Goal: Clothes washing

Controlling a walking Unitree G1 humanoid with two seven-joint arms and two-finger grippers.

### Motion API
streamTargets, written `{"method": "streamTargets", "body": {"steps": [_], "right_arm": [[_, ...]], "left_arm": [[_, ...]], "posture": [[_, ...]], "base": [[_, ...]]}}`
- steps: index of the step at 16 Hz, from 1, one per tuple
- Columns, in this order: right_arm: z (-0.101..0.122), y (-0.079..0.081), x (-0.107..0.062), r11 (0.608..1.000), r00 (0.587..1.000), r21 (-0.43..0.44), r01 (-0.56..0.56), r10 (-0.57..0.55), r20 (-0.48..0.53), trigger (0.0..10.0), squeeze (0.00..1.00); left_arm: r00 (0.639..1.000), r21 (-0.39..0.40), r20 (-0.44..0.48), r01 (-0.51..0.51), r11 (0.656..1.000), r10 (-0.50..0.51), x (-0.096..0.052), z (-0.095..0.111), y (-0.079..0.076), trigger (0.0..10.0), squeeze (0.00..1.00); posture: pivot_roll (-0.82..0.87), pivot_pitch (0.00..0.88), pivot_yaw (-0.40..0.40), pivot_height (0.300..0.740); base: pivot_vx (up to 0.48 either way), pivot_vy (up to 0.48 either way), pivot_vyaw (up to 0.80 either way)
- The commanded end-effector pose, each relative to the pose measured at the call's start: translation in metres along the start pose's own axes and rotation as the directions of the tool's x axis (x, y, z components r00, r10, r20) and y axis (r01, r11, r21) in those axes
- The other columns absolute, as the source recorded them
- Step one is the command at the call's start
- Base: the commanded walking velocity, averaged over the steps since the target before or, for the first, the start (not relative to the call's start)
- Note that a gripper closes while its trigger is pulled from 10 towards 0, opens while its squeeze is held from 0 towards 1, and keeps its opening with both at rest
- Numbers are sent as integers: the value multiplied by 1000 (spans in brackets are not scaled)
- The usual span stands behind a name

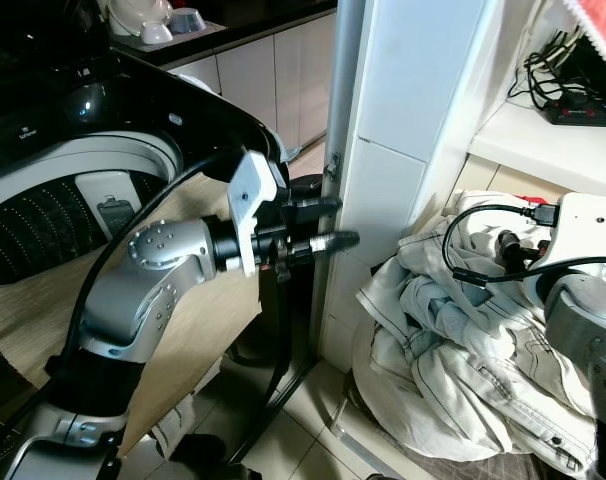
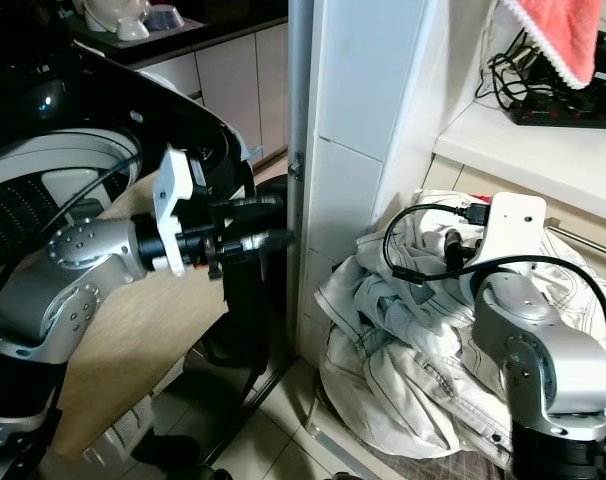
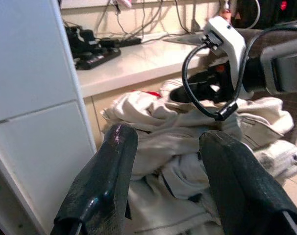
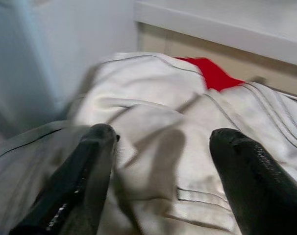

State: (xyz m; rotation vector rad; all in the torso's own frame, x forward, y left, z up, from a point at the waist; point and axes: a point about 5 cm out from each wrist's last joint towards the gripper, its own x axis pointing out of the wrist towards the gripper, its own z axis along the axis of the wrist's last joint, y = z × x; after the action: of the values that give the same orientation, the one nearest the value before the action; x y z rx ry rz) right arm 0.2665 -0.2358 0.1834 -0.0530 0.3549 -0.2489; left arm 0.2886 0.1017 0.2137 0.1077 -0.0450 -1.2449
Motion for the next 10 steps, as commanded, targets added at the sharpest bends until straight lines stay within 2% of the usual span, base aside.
{"method": "streamTargets", "body": {"steps": [1, 2, 4, 5, 6, 7, 8, 10], "right_arm": [[8, -5, -3, 997, 998, -44, -65, 66, 18, 10000, 1000], [15, -10, -9, 963, 977, -165, -211, 213, -4, 10000, 1000], [17, -12, -15, 921, 949, -233, -312, 312, -40, 10000, 1000], [20, -15, -25, 845, 899, -315, -433, 427, -93, 10000, 1000], [21, -17, -34, 776, 852, -359, -518, 504, -140, 10000, 1000], [22, -17, -36, 758, 840, -371, -537, 521, -151, 10000, 1000], [22, -19, -42, 692, 803, -418, -588, 563, -196, 10000, 16], [20, -24, -46, 636, 776, -454, -624, 572, -265, 10000, 0]], "left_arm": [[1000, 5, -12, 26, 1000, -26, 0, 3, -4, 10000, 0], [998, -5, -45, 38, 999, -38, -2, 0, -6, 10000, 0], [996, -6, -73, 44, 999, -45, -3, -2, -8, 10000, 0], [995, -15, -93, 44, 999, -45, -3, -5, -9, 10000, 0], [994, -21, -105, 39, 999, -41, -3, -7, -9, 10000, 0], [993, -23, -110, 36, 999, -39, -3, -7, -9, 10000, 0], [991, -28, -125, 39, 999, -42, -3, -9, -10, 10000, 0], [989, -42, -139, 44, 998, -49, -4, -11, -13, 10000, 0]], "posture": [[-112, 0, 19, 740], [-111, 0, 21, 740], [-113, 0, 23, 740], [-115, 0, 22, 740], [-115, 0, 22, 740], [-115, 0, 22, 740], [-115, 0, 22, 740], [-113, 0, 17, 740]], "base": [[0, 0, 0], [0, 0, 0], [0, 0, 0], [0, 0, 0], [0, 0, 0], [0, 0, 0], [0, 0, 0], [0, 0, 0]]}}
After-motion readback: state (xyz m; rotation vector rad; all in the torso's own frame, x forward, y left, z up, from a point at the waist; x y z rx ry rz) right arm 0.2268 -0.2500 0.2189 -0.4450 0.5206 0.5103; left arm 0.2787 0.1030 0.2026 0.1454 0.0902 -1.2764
